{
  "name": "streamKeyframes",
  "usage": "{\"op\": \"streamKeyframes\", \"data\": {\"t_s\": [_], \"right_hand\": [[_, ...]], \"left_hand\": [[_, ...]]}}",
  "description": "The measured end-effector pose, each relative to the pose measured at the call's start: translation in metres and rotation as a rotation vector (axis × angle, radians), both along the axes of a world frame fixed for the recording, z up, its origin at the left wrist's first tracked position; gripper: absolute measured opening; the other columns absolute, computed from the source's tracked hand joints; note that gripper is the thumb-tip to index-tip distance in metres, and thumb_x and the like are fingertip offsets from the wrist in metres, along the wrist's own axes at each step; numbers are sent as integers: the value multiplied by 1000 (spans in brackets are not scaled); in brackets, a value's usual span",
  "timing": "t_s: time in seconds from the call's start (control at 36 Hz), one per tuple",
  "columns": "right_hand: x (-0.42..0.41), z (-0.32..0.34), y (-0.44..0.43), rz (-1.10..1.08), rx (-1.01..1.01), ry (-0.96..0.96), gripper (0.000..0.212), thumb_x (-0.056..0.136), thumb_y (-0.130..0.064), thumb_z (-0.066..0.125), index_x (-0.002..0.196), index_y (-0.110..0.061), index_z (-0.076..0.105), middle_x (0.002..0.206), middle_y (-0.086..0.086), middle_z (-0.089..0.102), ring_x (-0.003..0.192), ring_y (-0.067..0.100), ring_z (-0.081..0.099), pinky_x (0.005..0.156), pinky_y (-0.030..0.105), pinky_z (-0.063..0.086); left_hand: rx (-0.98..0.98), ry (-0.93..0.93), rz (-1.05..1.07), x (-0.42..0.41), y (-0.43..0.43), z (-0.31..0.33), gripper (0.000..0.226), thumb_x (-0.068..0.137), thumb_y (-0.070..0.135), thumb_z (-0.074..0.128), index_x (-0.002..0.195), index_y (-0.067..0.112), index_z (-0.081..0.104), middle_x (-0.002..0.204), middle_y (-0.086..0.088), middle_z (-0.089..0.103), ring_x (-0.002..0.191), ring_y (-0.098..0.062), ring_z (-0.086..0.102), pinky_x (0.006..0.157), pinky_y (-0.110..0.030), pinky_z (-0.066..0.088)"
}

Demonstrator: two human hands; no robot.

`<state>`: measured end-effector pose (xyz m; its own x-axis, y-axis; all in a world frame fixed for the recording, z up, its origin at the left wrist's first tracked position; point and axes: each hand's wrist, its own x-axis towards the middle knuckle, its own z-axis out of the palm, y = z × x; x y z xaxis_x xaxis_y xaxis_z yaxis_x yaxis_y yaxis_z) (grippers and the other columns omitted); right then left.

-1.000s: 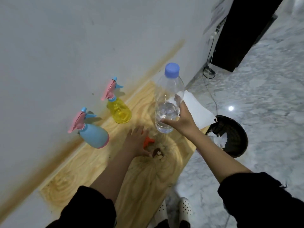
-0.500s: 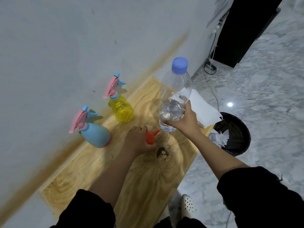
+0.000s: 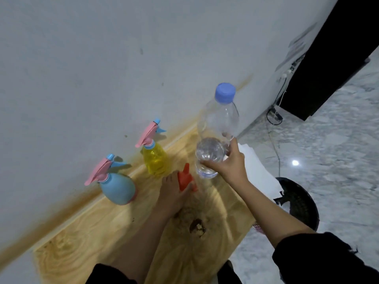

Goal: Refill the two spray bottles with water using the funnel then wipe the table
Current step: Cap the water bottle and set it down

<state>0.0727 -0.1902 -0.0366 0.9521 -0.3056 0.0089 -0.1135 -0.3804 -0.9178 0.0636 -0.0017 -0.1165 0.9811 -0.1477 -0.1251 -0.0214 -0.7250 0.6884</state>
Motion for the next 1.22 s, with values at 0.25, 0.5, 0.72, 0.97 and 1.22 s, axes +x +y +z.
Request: {"op": "streamKeyframes", "data": {"t_s": [0.25, 0.5, 0.72, 0.97, 1.22], "right_hand": [[81, -1, -23, 173, -120, -69, 95, 54, -35, 90, 132, -20, 39, 102, -1, 64, 91, 18, 62, 75, 23, 50], [138, -16, -33, 326, -98, -51, 89, 58, -40, 86, 131, -21, 39, 103, -14, 56, 91, 6, 59, 73, 4, 43], [164, -25, -34, 417, -44, 2, 84, 56, -33, 89, 125, -26, 40, 98, -13, 59, 88, 7, 59, 72, 4, 43], [178, -30, -28, 444, -8, 22, 94, 55, -42, 88, 131, -29, 34, 106, -14, 57, 96, 6, 57, 78, 12, 48], [182, -32, -28, 534, -25, 50, 100, 61, -40, 86, 138, -34, 22, 129, -14, 44, 106, -7, 47, 79, 2, 37]], "left_hand": [[-201, 81, 173, 36, -44, -7, 48, 86, 44, 62, 123, 20, 42, 116, 2, 47, 104, -14, 49, 81, -20, 38], [-287, 70, 424, 73, -74, -23, 58, 82, 47, 65, 129, 24, 39, 127, 5, 50, 116, -15, 50, 98, -32, 44], [-211, 44, 527, 103, -78, -30, 61, 84, 33, 68, 132, 15, 37, 123, 7, 44, 116, -14, 46, 94, -20, 32], [-113, 95, 569, 114, -75, -33, 74, 86, 24, 66, 145, 7, 25, 149, -12, 26, 132, -27, 34, 108, -34, 31], [-48, 64, 646, 121, -82, -28, 65, 84, 25, 67, 138, 10, 34, 135, -9, 36, 123, -26, 40, 96, -32, 39]]}}
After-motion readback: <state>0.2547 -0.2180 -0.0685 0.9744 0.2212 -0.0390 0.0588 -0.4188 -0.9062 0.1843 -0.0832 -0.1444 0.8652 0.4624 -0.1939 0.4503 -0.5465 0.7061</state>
